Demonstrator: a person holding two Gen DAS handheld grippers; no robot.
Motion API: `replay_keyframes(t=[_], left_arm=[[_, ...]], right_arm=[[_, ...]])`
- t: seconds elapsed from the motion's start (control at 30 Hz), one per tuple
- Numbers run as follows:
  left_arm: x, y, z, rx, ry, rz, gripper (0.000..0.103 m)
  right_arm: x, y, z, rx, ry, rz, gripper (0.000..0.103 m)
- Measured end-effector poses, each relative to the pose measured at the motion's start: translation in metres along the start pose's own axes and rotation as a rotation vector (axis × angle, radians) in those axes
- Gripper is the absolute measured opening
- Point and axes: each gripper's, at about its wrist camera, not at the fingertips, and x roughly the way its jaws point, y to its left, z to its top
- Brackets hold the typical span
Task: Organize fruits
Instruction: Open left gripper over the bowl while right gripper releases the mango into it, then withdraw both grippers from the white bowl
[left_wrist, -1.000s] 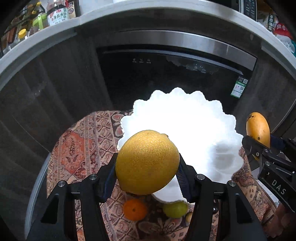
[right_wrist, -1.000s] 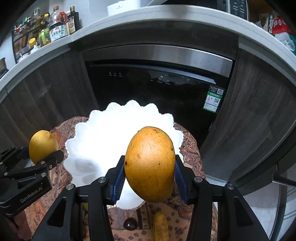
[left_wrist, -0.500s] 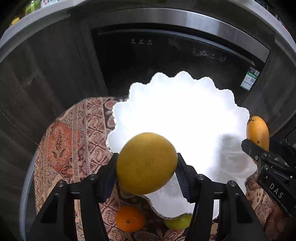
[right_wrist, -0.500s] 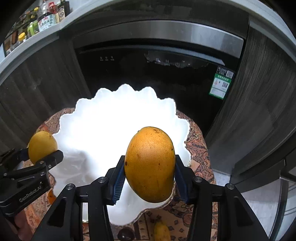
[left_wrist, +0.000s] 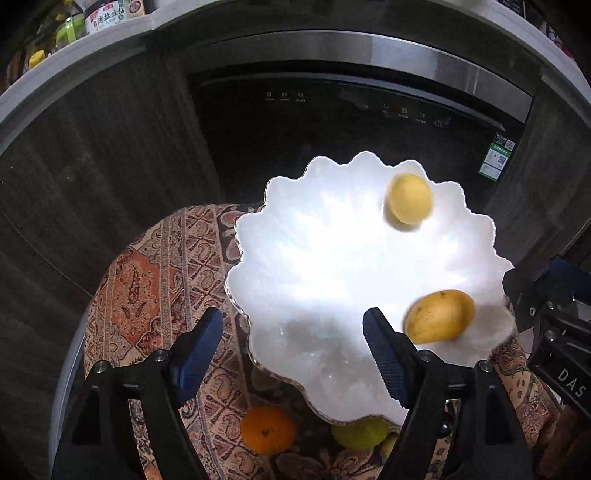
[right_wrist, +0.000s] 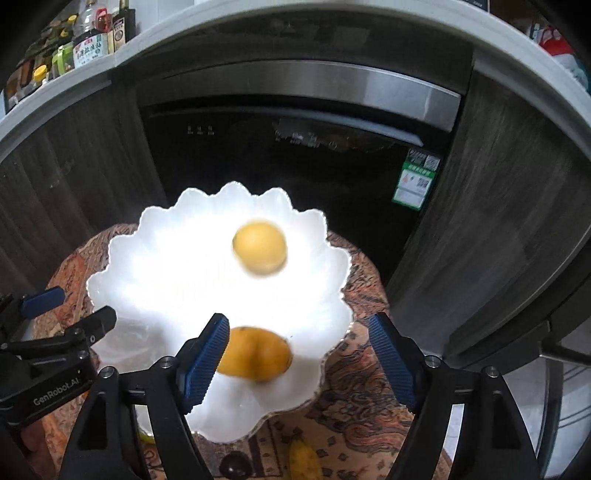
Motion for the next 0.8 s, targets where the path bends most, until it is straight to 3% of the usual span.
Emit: replay_keyframes(t=[0.37,0.8], left_arm=[[-0.056,0.003,-0.012,-0.006,-0.069,0.016,0.086],[-0.104,0.013,-0.038,-0.028,-0.108,0.028,0.086]], right_arm=[[-0.048,-0.003,-0.008,0.006,-0.052,-0.016,0.078],[-0.102,0.003,-0.027,0.008,-0.096,-0.008,0.079]])
